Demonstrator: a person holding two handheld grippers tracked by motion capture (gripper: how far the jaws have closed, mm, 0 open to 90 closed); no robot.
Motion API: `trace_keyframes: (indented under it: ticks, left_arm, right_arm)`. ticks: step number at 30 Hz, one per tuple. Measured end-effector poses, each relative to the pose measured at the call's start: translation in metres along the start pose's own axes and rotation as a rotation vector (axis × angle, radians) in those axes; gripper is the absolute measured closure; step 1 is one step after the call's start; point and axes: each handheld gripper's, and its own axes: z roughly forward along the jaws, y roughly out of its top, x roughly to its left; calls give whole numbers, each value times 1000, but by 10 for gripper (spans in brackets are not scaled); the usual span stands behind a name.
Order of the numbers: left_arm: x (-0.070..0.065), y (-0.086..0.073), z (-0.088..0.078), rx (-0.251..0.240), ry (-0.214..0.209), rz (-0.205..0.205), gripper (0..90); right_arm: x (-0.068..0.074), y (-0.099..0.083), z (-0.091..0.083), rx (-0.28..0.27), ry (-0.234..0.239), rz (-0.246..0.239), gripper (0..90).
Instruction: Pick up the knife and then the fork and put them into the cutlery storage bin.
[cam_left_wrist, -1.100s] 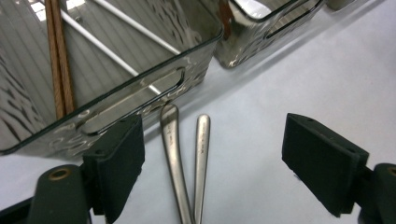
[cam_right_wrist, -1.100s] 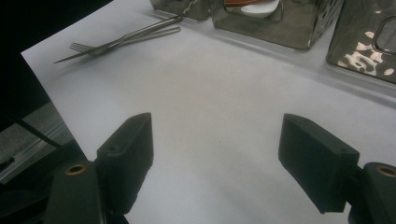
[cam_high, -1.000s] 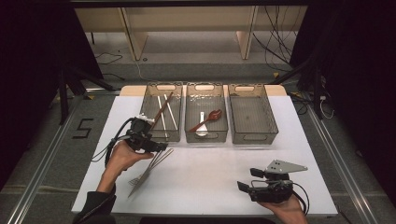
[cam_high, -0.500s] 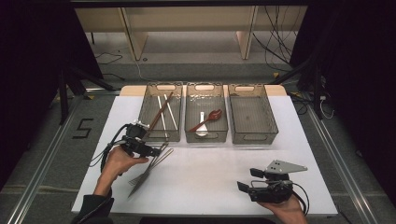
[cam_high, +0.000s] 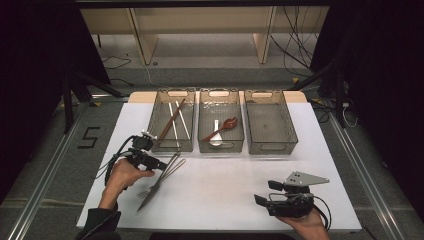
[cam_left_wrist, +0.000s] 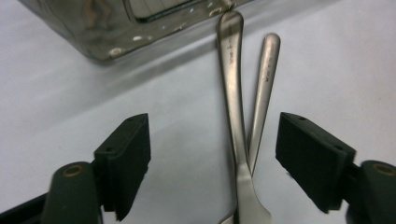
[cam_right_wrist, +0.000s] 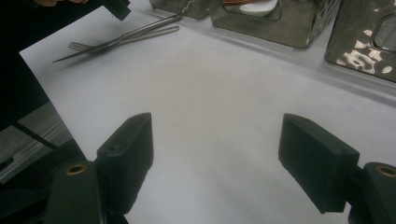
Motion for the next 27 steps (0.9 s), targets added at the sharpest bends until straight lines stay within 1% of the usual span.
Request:
trace_keyframes:
  ticks: [4, 11, 18, 23, 24, 25, 27]
  left_arm:
    - [2, -2, 3, 38, -7, -2, 342]
    - [0, -6, 9, 82, -52, 21, 457]
    - [-1, -5, 11, 82, -51, 26, 531]
    - [-5, -5, 19, 94, -49, 31, 566]
    - [-5, -5, 21, 97, -53, 32, 575]
    - [-7, -5, 22, 94, -67, 25, 581]
    - [-10, -4, 24, 104, -52, 48, 599]
  right_arm:
    - [1, 0, 0, 0, -1, -6, 272]
    - [3, 1, 1, 4, -2, -11, 272]
    - [4, 1, 3, 8, -2, -14, 272]
    - [4, 1, 2, 9, -2, -11, 272]
    - [4, 1, 2, 9, -3, -11, 272]
    - [4, 1, 2, 9, -2, -13, 272]
    - [4, 1, 2, 9, -3, -12, 272]
